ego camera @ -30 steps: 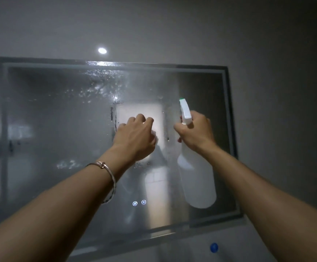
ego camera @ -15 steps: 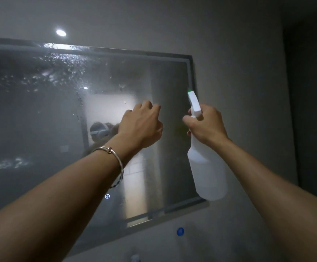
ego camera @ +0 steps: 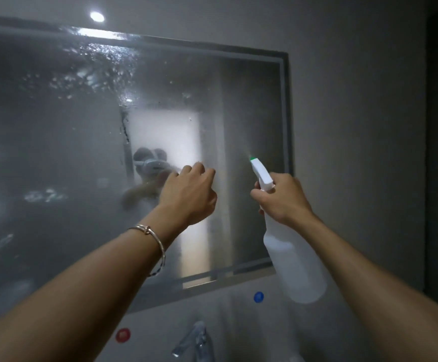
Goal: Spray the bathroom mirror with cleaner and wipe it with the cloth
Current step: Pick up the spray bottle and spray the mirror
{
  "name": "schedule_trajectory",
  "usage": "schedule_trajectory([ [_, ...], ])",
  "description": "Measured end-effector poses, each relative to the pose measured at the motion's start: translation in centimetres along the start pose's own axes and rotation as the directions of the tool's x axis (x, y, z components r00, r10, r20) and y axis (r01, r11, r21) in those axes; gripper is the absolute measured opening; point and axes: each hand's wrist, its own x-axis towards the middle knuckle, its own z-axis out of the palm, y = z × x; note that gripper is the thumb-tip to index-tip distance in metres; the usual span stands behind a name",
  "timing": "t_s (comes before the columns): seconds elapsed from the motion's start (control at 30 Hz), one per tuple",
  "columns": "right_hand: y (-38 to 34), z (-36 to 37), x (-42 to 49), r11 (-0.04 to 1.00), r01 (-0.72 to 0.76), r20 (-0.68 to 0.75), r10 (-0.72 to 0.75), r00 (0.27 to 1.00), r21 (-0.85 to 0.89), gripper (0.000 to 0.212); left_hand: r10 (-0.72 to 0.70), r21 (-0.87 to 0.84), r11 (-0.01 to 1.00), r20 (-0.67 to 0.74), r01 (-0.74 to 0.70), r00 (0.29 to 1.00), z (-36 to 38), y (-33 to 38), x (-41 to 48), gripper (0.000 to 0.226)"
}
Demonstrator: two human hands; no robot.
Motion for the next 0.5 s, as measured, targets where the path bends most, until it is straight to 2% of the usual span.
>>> schedule_trajectory([
  [0.17,-5.1,6.0,-1.1,0.994,0.068,0.153,-0.081,0.985,0.089,0.018,-0.101,0.057,0.993,0.036,0.098,0.994,0.1,-7.6,-4.0,0.038],
  [0.33,-11.6,13.6,-3.2,0.976,0.07,0.265,-0.125,0.956,0.208,0.016,-0.199,0.139,0.972,0.048,0.19,0.979,-1.0,-16.9,-9.9,0.034],
  [0.5,-18.4,22.6,-6.4,0.978,0.112,0.346,-0.168,0.923,0.177,0.019,-0.341,0.192,0.927,0.076,0.321,0.937,-2.4,-26.9,-17.4,0.041],
])
